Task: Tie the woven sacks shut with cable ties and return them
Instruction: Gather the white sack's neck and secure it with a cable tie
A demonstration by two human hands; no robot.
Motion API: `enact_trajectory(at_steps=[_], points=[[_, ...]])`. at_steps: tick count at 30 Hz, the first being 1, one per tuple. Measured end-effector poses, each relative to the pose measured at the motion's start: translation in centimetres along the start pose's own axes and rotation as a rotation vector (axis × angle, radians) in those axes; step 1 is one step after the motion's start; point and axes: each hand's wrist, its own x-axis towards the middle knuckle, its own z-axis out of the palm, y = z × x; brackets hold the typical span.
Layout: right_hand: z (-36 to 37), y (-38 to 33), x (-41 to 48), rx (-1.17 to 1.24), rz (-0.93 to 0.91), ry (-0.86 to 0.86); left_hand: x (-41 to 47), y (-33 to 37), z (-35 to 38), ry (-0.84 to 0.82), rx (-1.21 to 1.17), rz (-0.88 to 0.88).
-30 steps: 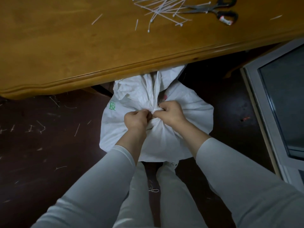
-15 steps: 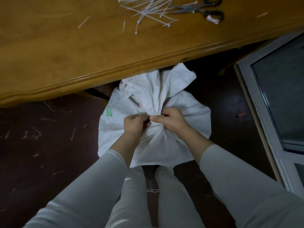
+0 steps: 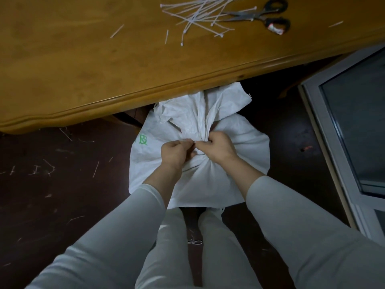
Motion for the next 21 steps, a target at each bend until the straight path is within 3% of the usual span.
enact_trajectory(at_steps=[9, 14, 21], points=[[0.5, -1.1, 0.6, -0.075, 0.087, 0.029, 0.4, 0.5, 0.1, -0.022, 0.115, 0.025], [-0.5, -1.4, -0.1, 0.242, 0.09, -0.119, 0.9, 1.4, -0.5, 0.005, -0.017, 0.003], [-0.1, -1.8, 0.8, -0.034, 0.011, -0.046, 0.9, 1.8, -0.2, -0.015, 0.028, -0.001]])
